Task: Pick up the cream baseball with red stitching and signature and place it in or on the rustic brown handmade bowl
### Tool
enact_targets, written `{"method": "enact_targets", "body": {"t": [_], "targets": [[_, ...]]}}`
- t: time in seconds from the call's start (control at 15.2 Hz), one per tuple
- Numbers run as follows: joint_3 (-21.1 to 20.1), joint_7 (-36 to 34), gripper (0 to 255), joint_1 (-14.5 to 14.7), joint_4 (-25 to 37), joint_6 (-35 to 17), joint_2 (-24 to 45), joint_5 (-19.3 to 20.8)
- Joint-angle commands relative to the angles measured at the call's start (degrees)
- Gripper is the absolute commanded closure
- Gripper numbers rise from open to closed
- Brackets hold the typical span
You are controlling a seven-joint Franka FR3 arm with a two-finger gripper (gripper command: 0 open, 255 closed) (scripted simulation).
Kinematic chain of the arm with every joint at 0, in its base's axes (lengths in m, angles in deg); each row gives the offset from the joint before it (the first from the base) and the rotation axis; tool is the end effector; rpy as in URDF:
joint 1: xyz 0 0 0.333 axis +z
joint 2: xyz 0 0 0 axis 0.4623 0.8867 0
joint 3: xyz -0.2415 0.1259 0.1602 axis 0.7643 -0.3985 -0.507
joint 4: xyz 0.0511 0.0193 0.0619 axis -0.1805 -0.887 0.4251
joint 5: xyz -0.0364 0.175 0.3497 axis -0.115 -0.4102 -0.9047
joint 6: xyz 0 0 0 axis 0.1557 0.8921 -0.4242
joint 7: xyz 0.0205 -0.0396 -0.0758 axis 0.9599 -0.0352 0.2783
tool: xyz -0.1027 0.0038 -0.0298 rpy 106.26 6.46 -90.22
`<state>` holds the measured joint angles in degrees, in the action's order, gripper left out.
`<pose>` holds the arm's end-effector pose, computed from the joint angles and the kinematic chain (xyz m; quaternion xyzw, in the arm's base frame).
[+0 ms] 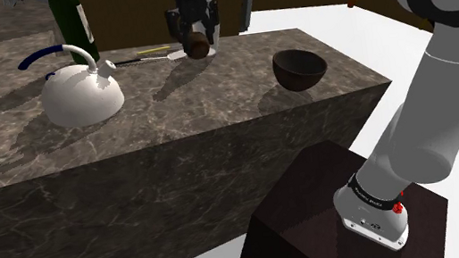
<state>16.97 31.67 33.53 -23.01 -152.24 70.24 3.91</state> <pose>0.5695 0.1731 0.5841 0.9953 -0.0609 -0.0690 0.0291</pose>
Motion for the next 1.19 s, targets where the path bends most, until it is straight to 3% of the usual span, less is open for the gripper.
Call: {"method": "enact_targets", "body": {"t": [0.0,0.33,0.66,1.12], "targets": [[0.0,0.0,255,0.1,2.1,1.9,0.3,0.1],[-0.1,-0.1,255,0.4,7.2,5.7,1.6,0.4],[2.1,5.5,255,-3.4,-6.5,2.4,-9.2,-1.2],[6.6,13.8,255,-7.1,-20.1,0.6,-21.3,-1.4]]}}
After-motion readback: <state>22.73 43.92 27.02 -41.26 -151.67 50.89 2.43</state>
